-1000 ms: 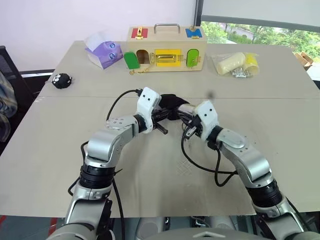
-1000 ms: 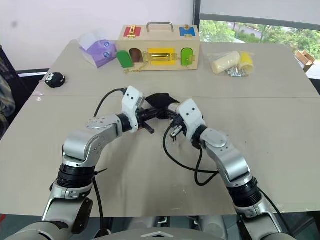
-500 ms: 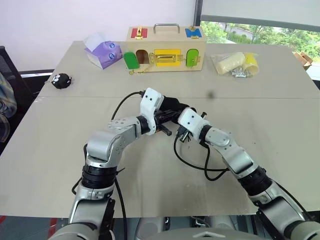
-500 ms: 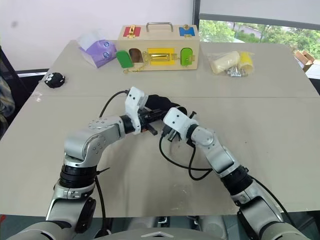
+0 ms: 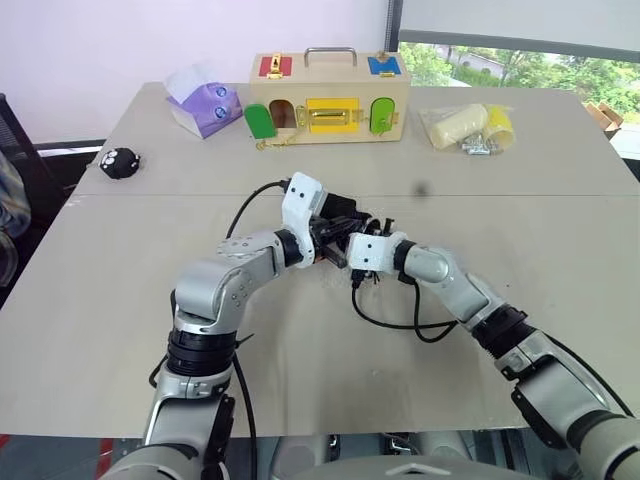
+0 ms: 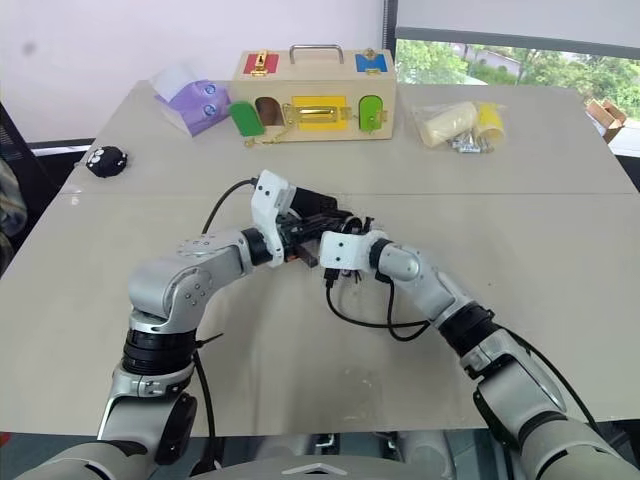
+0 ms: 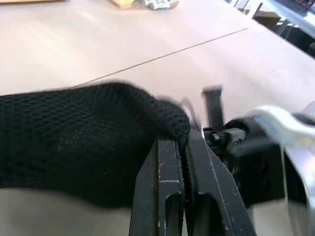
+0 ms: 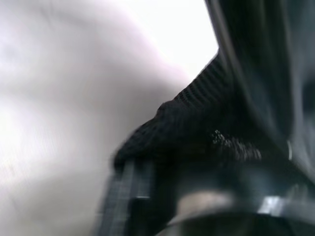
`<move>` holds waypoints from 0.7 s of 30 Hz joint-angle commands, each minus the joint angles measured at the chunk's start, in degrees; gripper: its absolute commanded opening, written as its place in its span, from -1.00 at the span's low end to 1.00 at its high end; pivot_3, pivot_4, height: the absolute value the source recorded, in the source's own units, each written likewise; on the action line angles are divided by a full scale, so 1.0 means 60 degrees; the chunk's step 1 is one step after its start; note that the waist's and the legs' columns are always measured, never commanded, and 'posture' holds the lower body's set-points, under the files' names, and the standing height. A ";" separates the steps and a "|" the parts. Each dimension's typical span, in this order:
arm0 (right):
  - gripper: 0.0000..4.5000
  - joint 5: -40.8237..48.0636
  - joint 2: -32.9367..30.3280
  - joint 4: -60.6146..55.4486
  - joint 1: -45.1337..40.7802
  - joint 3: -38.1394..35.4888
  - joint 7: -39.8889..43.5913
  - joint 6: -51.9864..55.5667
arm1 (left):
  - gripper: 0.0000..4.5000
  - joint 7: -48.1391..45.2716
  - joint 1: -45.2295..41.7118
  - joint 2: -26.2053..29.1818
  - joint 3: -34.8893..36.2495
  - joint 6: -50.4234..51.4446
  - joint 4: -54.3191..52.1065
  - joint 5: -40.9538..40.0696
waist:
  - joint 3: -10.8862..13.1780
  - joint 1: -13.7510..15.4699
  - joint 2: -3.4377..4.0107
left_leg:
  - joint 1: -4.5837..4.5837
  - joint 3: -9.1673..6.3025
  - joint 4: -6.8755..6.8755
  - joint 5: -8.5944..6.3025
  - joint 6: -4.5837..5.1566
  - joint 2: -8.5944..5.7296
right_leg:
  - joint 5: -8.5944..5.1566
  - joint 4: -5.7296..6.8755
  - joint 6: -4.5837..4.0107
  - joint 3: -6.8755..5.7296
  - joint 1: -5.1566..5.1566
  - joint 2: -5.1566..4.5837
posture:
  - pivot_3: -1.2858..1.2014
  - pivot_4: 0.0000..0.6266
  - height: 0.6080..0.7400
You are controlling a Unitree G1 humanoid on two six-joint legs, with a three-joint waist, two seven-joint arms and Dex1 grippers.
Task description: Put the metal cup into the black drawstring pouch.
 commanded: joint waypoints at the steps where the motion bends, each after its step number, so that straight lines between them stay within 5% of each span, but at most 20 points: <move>1: 0.48 0.1101 0.0071 -0.1471 0.0435 -0.1061 0.0247 0.0301 | -1.00 0.0865 -0.0352 -0.0560 0.1265 -0.0162 0.0327 -0.0413 | 0.0001 0.0040 0.0000 | -0.0001 -0.0001 0.0001 0.0000 0.0000 0.0000 | 0.0000 -0.0001 0.0000 -0.0001 0.0001 -0.0001 | 0.03 -0.52 1.00; 4: 0.97 0.1645 -0.0015 -0.2532 0.0768 -0.1508 0.0652 0.0978 | -1.00 0.1269 -0.0570 -0.0866 0.1959 -0.0082 0.0809 -0.0698 | 0.0004 0.0043 -0.0005 | -0.0007 -0.0005 0.0014 0.0000 0.0000 0.0000 | 0.0001 0.0002 0.0001 -0.0003 0.0002 -0.0002 | 0.03 -0.52 1.00; 21: 0.97 0.2438 0.0728 -0.4729 0.1777 -0.2179 0.0451 0.4152 | -1.00 0.1308 -0.0553 -0.0836 0.1677 0.0151 0.0536 -0.1165 | 0.0004 0.0037 -0.0004 | -0.0006 -0.0004 0.0006 0.0000 0.0000 0.0000 | 0.0001 0.0003 0.0000 -0.0002 -0.0001 -0.0001 | 0.03 -0.52 1.00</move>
